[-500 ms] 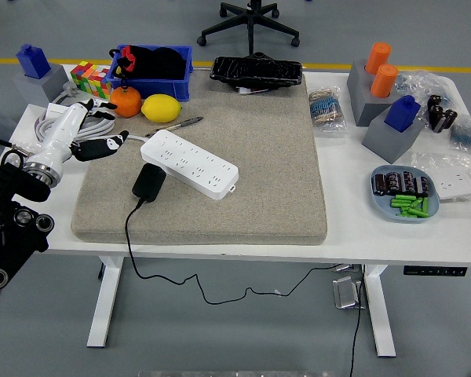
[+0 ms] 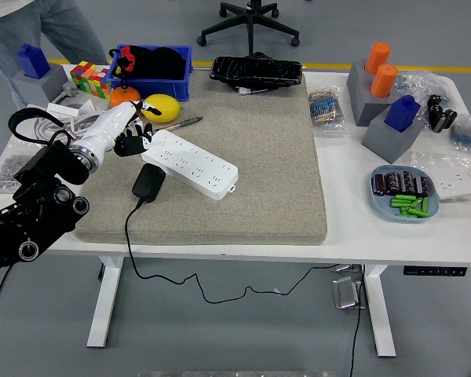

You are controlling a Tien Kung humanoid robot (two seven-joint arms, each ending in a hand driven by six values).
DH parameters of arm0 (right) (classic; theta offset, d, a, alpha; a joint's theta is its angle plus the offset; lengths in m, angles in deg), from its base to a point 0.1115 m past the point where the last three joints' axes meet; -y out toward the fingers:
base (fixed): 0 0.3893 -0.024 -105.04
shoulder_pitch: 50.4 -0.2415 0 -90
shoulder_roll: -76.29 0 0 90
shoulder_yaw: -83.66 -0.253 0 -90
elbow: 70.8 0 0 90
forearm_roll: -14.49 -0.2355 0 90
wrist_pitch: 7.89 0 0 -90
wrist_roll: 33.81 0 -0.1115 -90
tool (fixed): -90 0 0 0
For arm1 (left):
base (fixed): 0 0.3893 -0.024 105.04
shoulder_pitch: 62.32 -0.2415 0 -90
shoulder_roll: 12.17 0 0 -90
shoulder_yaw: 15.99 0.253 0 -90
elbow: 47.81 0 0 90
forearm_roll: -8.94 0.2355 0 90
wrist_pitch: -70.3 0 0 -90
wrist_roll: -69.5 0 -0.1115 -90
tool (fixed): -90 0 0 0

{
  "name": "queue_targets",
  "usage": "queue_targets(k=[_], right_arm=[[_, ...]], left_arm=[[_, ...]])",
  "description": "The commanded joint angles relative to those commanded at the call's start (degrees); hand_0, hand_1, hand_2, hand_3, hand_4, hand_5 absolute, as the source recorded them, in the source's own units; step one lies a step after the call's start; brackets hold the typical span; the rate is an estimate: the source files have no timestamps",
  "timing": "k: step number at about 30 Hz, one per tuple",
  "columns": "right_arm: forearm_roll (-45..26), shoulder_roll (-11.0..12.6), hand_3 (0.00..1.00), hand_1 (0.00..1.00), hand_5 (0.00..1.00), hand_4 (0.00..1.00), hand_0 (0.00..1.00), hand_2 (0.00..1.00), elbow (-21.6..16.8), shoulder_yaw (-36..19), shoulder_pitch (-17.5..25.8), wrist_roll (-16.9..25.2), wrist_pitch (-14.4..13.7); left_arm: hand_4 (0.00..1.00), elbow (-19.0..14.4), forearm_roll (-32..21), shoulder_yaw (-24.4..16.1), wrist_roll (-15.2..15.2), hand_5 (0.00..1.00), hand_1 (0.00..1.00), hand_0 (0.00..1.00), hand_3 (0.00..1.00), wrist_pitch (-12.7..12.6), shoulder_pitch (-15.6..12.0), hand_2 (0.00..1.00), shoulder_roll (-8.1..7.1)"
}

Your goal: Press the white button,pick up the black plug,place it near the board,insert it into the board

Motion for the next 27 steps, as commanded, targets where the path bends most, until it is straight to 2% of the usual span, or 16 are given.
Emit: queue_targets(k=[5, 6, 9, 11, 12, 21, 27], right_arm=[[-0.1, 0.1, 0.578, 0.599, 0.331, 0.644, 0.687, 0.591, 0.0, -0.1, 0.0, 0.0, 0.0], [-0.1, 0.1, 0.578, 0.599, 0.334, 0.644, 0.688, 0.591, 0.1, -0.1, 0.0, 0.0, 0.0], [-0.1, 0.2, 0.578, 0.599, 0.334, 0.644, 0.688, 0.591, 0.2, -0.1, 0.0, 0.0, 0.0], [-0.2, 0.3, 0.578, 0.599, 0.334, 0.644, 0.688, 0.591, 0.2, 0.0, 0.0, 0.1, 0.0], [-0.2, 0.4, 0.578, 0.598, 0.333, 0.644, 0.689, 0.591, 0.2, 0.1, 0.0, 0.1, 0.0], [-0.7, 0.8, 0.578, 0.599, 0.334, 0.644, 0.688, 0.591, 0.3, 1.4, -0.6, 0.1, 0.1], [-1.3, 1.0, 0.578, 0.599, 0.334, 0.644, 0.685, 0.591, 0.2, 2.6, -0.9, 0.1, 0.1]], left_arm=[[0.221, 3.1, -3.2, 4.3, 3.5, 0.002, 0.002, 0.002, 0.707, 3.5, 3.3, 0.071, 1.18], [0.168, 3.8, -3.7, 5.2, 4.2, 0.002, 0.002, 0.002, 0.684, 4.1, 3.9, 0.054, 1.39], [0.168, 6.6, -5.8, 8.0, 5.3, 0.002, 0.002, 0.002, 0.684, 5.0, 5.9, 0.054, 2.14], [0.168, 7.9, -6.6, 9.2, 5.5, 0.002, 0.002, 0.002, 0.684, 5.1, 6.7, 0.054, 2.52], [0.212, 8.5, -7.1, 9.8, 5.5, 0.002, 0.002, 0.002, 0.689, 5.2, 7.1, 0.051, 2.70], [0.210, 16.0, -12.2, 17.7, 6.3, 0.002, 0.003, 0.002, 0.695, 5.2, 12.2, 0.052, 5.80], [0.206, 20.2, -14.2, 21.6, 6.5, 0.002, 0.004, 0.002, 0.694, 4.9, 14.4, 0.048, 7.67]])
